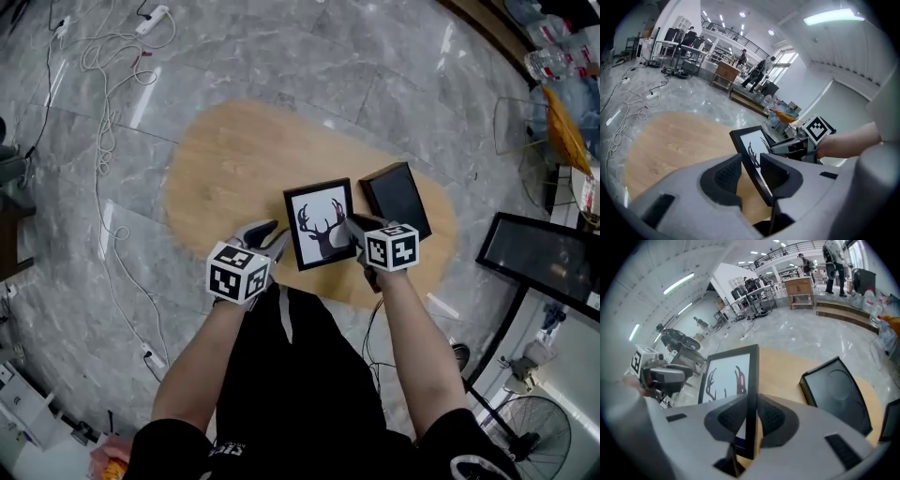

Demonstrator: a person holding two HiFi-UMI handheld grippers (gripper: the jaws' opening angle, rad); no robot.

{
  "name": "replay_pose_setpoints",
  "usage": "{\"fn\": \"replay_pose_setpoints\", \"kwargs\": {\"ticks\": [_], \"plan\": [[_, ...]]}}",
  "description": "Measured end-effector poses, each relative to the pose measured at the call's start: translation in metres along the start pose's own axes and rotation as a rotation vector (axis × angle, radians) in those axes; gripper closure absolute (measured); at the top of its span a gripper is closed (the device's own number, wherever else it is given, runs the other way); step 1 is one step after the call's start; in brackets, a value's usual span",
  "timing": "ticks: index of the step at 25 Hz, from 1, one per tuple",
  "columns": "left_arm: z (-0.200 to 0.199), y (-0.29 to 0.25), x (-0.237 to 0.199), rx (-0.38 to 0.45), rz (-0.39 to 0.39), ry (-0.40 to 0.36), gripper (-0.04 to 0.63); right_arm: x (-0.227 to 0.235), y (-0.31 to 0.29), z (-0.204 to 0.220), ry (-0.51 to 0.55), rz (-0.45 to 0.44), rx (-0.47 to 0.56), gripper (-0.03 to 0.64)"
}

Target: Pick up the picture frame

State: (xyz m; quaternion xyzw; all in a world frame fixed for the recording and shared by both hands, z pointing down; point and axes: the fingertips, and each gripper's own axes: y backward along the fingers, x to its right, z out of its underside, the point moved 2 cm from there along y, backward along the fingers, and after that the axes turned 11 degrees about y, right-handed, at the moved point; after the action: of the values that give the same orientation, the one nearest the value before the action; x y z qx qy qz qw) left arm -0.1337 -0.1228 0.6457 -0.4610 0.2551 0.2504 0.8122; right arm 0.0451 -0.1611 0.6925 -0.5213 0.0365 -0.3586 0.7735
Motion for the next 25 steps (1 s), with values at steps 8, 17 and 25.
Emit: {"fn": "replay_pose_setpoints", "kwargs": {"ticks": [8, 17, 25], "plan": [[-0.038, 0.019, 0.048, 0.031, 0.107, -0.059, 0.405, -0.028, 0.077, -0.055, -0.024, -0.024, 0.173, 0.545], [-0.073, 0.058, 0.107, 0.093, 0.244, -0.116, 0.480, -0.065, 0.131, -0.086, -0.013, -0.064, 0.281, 0.545], [-0.101, 0.115, 0.139, 0.125, 0.401, -0.135, 0.518, -0.107, 0.161, -0.107, -0.065, -0.110, 0.367, 0.543]]}}
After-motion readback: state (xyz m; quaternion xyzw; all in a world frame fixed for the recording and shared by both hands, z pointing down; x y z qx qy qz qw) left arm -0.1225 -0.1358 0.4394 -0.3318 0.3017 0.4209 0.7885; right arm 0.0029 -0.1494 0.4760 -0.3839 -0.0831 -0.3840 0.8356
